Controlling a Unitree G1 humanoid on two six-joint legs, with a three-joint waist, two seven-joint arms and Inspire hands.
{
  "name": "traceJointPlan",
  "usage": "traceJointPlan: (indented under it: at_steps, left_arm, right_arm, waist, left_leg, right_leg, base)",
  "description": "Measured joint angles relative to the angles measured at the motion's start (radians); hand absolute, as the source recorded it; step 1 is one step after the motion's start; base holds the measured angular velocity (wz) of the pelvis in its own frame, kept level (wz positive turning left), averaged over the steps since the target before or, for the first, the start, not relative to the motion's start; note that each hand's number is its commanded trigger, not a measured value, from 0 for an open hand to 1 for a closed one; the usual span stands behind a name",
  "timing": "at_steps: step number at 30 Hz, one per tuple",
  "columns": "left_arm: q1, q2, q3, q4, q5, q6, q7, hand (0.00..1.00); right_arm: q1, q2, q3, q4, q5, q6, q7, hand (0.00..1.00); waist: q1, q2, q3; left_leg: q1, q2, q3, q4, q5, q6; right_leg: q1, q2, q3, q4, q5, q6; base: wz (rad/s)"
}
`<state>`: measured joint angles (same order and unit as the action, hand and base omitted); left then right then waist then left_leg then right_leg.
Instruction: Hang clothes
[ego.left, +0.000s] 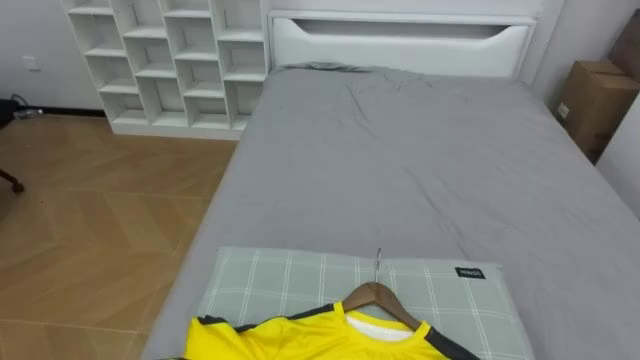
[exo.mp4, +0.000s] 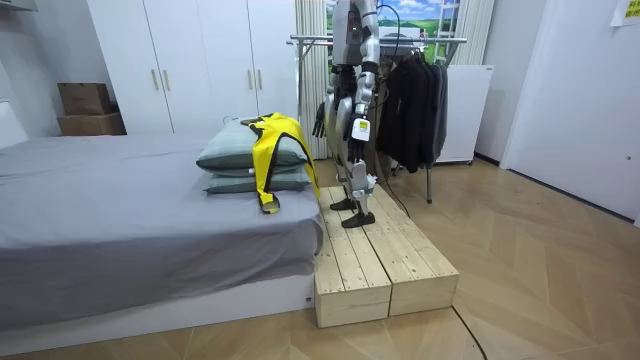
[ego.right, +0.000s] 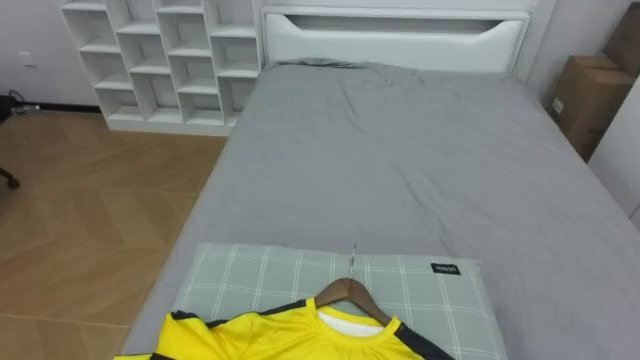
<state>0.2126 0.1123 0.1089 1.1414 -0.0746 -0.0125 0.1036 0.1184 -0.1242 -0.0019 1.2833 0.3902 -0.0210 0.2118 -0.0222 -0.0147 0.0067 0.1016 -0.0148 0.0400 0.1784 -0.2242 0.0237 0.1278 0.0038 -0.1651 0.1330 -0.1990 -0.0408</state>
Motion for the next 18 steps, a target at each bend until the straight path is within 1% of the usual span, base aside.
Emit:
traceJointPlan:
  at_steps: [3,9,10,18]
  left_arm:
    - [-0.005,0.000,0.001,0.000,0.000,0.000,0.002,0.00]
    - [-0.009,-0.001,0.006,0.000,0.000,0.000,0.002,0.00]
    - [-0.009,-0.001,0.006,0.000,0.000,0.000,0.002,0.00]
    - [-0.010,-0.001,0.005,0.000,0.000,-0.001,0.003,0.00]
  right_arm:
    - [-0.003,0.000,-0.001,0.000,0.011,0.000,0.000,0.00]
    - [-0.004,0.000,-0.001,0.000,0.034,0.000,0.004,0.00]
    - [-0.003,0.000,-0.001,0.000,0.038,0.000,0.008,0.00]
    - [-0.002,0.000,-0.002,0.000,0.040,-0.001,0.011,0.00]
  waist:
    - [0.000,-0.001,0.0007]
    - [0.000,0.002,-0.0008]
    - [0.000,0.000,0.0003]
    - [0.000,0.000,0.0007]
  left_leg:
    - [-0.002,0.000,0.000,0.002,0.000,0.000]
    - [-0.003,0.000,0.001,0.003,0.000,0.000]
    - [-0.003,0.000,0.000,0.003,0.000,0.000]
    - [-0.004,0.000,-0.001,0.002,0.000,0.000]
  right_leg:
    - [-0.002,0.000,-0.001,0.000,0.000,0.000]
    - [-0.002,0.000,0.000,0.001,0.000,0.000]
    - [0.002,0.000,0.000,0.002,0.000,0.000]
    - [-0.005,0.000,0.000,0.000,0.000,0.000]
  base:
    - [0.00]
    - [0.00]
    - [0.00]
    - [0.00]
